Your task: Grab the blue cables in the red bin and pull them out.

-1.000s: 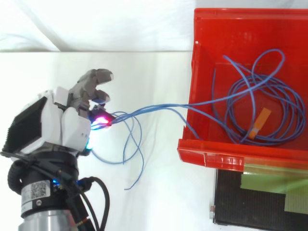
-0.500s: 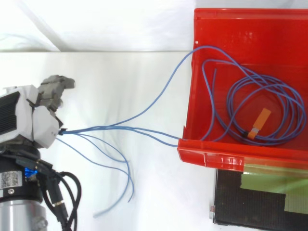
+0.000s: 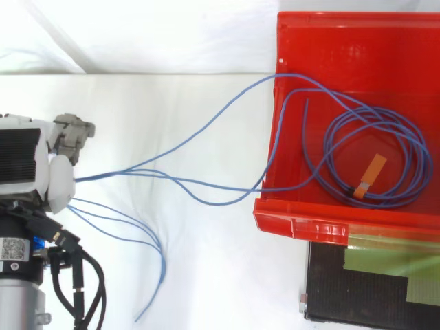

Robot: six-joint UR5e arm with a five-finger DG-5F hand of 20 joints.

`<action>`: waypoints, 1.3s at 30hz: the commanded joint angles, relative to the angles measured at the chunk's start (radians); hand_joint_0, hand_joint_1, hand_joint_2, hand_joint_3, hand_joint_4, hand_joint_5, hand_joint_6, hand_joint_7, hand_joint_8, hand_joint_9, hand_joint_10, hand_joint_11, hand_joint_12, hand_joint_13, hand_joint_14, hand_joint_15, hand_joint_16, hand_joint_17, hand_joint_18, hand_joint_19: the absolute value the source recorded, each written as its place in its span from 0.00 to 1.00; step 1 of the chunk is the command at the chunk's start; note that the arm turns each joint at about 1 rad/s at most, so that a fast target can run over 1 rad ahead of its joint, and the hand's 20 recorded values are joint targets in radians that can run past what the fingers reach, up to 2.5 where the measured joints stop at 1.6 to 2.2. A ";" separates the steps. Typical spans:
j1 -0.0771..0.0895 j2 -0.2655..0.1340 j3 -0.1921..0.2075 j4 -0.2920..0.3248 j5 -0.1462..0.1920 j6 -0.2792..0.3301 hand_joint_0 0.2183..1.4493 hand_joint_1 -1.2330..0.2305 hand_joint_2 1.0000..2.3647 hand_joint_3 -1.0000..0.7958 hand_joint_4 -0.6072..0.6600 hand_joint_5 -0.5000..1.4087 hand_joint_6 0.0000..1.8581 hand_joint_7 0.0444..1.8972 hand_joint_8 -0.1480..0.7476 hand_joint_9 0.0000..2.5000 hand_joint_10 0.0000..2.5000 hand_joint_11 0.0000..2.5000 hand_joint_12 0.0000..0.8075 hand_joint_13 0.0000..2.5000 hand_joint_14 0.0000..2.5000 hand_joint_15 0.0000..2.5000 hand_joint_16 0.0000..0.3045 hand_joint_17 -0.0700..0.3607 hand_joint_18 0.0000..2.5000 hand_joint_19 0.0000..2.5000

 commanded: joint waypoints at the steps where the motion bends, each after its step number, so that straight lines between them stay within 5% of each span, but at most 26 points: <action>1: 0.011 0.000 0.000 0.000 0.013 1.051 0.57 0.33 0.00 0.00 0.57 0.72 0.58 0.14 0.50 0.36 0.00 0.25 0.40 0.23 0.01 0.26 0.12 0.36 0.18 0.26; 17: 0.052 0.000 0.000 -0.068 0.023 1.344 0.55 0.32 0.00 0.00 0.58 0.72 0.50 0.15 0.49 0.34 0.01 0.24 0.41 0.24 0.01 0.27 0.13 0.36 0.18 0.26; 39: 0.058 0.000 -0.001 -0.095 0.017 1.384 0.53 0.32 0.00 0.00 0.61 0.71 0.40 0.17 0.49 0.33 0.00 0.20 0.42 0.26 0.01 0.29 0.13 0.36 0.18 0.26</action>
